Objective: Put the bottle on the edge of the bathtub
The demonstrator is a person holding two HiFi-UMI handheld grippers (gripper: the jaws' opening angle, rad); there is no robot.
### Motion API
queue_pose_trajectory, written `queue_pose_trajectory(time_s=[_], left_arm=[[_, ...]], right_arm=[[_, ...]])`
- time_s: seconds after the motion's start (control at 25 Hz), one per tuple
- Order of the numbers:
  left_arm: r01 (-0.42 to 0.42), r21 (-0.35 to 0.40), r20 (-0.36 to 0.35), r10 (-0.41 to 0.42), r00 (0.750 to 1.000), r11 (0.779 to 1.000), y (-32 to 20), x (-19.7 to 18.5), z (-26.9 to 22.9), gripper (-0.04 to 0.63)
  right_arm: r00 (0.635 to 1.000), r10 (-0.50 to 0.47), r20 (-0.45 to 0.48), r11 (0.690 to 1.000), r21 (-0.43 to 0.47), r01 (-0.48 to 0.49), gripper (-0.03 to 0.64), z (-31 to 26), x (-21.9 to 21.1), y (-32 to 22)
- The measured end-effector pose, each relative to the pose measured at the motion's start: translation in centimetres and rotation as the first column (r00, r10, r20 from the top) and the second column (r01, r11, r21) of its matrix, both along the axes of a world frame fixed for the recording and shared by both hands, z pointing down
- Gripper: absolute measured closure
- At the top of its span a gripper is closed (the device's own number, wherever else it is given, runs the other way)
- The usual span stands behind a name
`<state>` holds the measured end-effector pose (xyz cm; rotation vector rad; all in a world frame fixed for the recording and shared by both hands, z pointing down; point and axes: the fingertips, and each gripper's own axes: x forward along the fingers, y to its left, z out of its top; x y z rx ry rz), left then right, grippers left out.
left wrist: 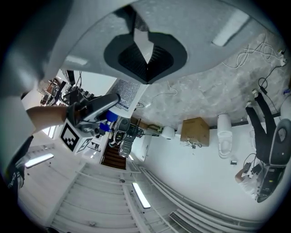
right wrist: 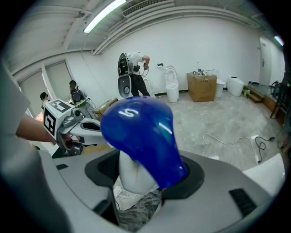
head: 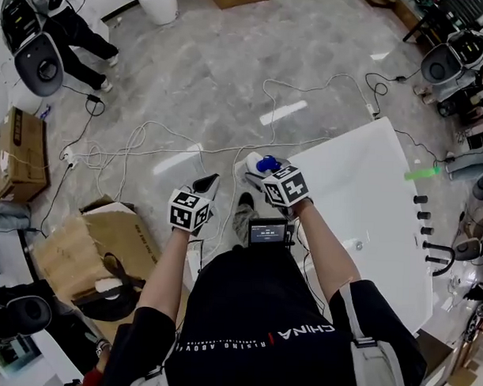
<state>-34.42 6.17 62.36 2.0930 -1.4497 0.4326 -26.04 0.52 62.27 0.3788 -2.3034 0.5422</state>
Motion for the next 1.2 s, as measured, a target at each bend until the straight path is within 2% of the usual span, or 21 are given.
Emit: queue_pose_trajectory(time_s=[0.44,0.56,0.76,1.04,1.2], left_arm=[[-0.084,0.005,0.004,0.084,0.996,0.996,-15.9,-1.5,-2.0,0.586],[-0.097,0.013,-0.019,0.098,0.995,0.995,-19.0,-1.3,-2.0,0.586],[-0.171,0.005,-0.037,0.171,0.985,0.985,-23.2,-0.2,-1.9,0.586],[-0.311,0.005,-0.033,0.311,0.95,0.95,-29.8,1.1,-1.6,0.586],[-0.421,0.007,-0.04,0.421,0.906,0.907,-34.6,2.4,-1.5,0.586]], right_arm=[[0.998,0.061,0.014,0.998,-0.005,-0.061,0.342,-1.3,-2.2,-14.3],[0.996,0.087,0.008,0.996,0.002,-0.087,0.342,-1.1,-2.2,-17.1],[0.988,0.152,0.003,0.988,-0.003,-0.152,0.342,-1.2,-1.3,-20.7],[0.957,0.29,0.001,0.957,0.0,-0.29,0.342,-1.2,0.6,-26.1],[0.915,0.402,-0.013,0.915,-0.003,-0.402,0.342,-0.9,2.3,-29.9]])
